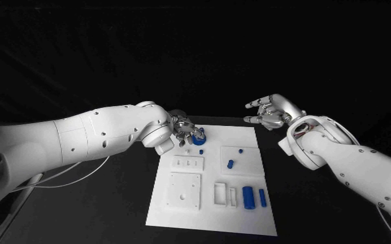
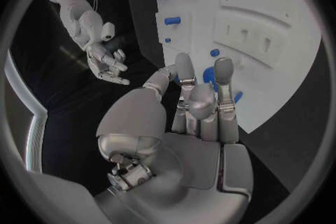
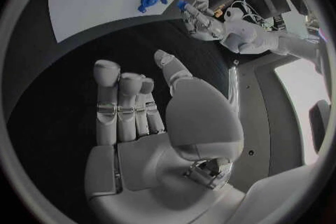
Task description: Assemble the parts on the task board
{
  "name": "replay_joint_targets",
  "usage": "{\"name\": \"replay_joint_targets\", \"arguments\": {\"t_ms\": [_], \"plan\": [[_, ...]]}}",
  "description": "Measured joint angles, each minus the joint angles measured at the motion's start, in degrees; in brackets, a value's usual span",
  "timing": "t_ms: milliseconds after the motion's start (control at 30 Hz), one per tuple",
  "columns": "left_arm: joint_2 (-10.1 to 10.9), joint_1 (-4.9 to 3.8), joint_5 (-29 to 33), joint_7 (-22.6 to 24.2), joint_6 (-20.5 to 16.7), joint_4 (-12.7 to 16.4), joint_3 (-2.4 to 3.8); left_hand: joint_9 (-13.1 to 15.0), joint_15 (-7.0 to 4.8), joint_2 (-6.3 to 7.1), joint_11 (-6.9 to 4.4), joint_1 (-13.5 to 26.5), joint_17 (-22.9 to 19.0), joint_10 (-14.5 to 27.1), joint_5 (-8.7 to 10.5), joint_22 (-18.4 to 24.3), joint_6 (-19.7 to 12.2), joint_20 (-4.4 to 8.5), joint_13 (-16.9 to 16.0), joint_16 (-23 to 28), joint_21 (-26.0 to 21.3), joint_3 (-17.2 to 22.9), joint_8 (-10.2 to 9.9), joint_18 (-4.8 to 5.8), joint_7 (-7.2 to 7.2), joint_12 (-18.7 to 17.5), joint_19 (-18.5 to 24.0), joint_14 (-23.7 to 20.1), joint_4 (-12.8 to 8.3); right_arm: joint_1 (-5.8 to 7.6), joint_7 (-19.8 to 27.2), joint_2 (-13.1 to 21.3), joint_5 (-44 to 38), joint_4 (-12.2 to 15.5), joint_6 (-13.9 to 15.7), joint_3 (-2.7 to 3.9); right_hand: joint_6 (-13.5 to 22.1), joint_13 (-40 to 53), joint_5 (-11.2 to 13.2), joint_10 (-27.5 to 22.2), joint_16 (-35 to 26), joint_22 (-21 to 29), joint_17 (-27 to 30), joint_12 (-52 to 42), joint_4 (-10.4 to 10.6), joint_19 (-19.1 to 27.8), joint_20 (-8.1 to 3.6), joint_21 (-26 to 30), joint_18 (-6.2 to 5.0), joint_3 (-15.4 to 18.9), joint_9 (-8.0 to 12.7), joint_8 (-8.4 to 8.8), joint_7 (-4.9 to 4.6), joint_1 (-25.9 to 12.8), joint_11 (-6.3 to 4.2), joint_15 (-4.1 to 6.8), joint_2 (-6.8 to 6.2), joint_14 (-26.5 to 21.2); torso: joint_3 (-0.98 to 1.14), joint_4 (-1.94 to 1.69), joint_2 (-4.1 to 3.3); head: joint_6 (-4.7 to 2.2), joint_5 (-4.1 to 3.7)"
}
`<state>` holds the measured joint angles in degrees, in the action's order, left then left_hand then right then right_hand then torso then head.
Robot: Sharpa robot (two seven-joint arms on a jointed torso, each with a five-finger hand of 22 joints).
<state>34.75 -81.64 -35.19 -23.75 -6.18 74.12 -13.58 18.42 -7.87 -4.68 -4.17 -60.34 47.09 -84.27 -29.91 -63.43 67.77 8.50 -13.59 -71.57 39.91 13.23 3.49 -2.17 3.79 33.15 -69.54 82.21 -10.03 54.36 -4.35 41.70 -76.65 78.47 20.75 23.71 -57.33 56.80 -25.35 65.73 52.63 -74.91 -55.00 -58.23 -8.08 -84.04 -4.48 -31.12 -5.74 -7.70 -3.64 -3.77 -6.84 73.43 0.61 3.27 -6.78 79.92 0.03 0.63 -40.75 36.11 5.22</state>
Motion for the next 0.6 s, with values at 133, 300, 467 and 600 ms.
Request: {"name": "replay_joint_targets", "arguments": {"t_ms": [133,300,467,600], "plan": [[0.4,0.73,-0.9,-0.7,0.1,0.4,-0.18,0.1,0.00,-0.81,-0.15,0.7,0.4,0.0,0.88,-0.5,0.0,0.00,0.0,-0.6,-0.3,0.2,0.2,0.00,0.00,0.4,0.0,0.0,0.5,0.13,0.6,0.1,2.2,-0.9,0.7,1.41,-0.1,-0.4,-0.5,0.0,-0.2,0.0,0.3,0.0,-0.2,0.0,0.00,0.4,0.01,-0.2,0.0,0.00,0.05,-0.2,0.00,-0.02,0.23,0.0,0.10,0.10,0.37,0.58,0.16],[0.6,1.78,-2.8,-1.5,0.2,0.9,-0.23,0.2,0.01,-1.21,-0.18,0.8,0.6,0.1,1.35,-1.0,0.0,-0.12,0.0,-1.1,-0.3,0.0,0.2,0.00,0.00,1.0,-0.3,0.0,0.6,0.72,1.0,-0.2,3.9,-1.8,1.2,2.15,-0.1,-0.6,-1.0,-0.4,-0.4,0.0,0.5,0.0,-0.5,0.0,0.00,1.0,0.04,-0.5,0.0,0.00,0.05,-0.8,0.01,-0.02,0.15,0.0,0.17,0.17,0.70,1.33,0.23],[0.7,2.69,-4.7,-2.0,0.1,1.3,-0.24,0.2,0.12,-1.28,-0.20,0.8,1.1,0.1,1.36,-1.6,0.0,-0.21,0.1,-2.1,-0.7,0.0,0.2,-0.01,0.00,1.7,-0.6,0.1,0.6,1.16,1.2,-0.6,4.8,-2.3,1.4,2.38,-0.1,-0.7,-1.3,-0.4,-0.4,0.0,0.6,0.0,-0.5,0.0,0.00,1.0,0.05,-0.5,0.0,0.00,0.05,-0.8,0.00,0.18,0.15,-0.2,0.21,0.16,0.91,2.07,0.24],[0.9,3.54,-6.4,-2.5,0.0,1.6,-0.26,0.2,0.12,-1.53,-0.21,1.1,1.1,0.1,1.37,-2.0,0.0,-0.21,0.2,-2.4,-0.9,-0.1,0.2,-0.01,0.00,2.0,-0.6,0.1,0.7,1.42,1.4,-0.9,5.3,-3.1,1.4,2.50,-0.1,-0.9,-1.5,-0.4,-0.6,0.0,0.8,0.3,-0.5,0.0,0.00,1.2,0.06,-0.5,0.0,0.00,0.05,-0.8,0.01,0.18,0.15,-0.2,0.21,0.14,0.93,2.57,0.24]]}}
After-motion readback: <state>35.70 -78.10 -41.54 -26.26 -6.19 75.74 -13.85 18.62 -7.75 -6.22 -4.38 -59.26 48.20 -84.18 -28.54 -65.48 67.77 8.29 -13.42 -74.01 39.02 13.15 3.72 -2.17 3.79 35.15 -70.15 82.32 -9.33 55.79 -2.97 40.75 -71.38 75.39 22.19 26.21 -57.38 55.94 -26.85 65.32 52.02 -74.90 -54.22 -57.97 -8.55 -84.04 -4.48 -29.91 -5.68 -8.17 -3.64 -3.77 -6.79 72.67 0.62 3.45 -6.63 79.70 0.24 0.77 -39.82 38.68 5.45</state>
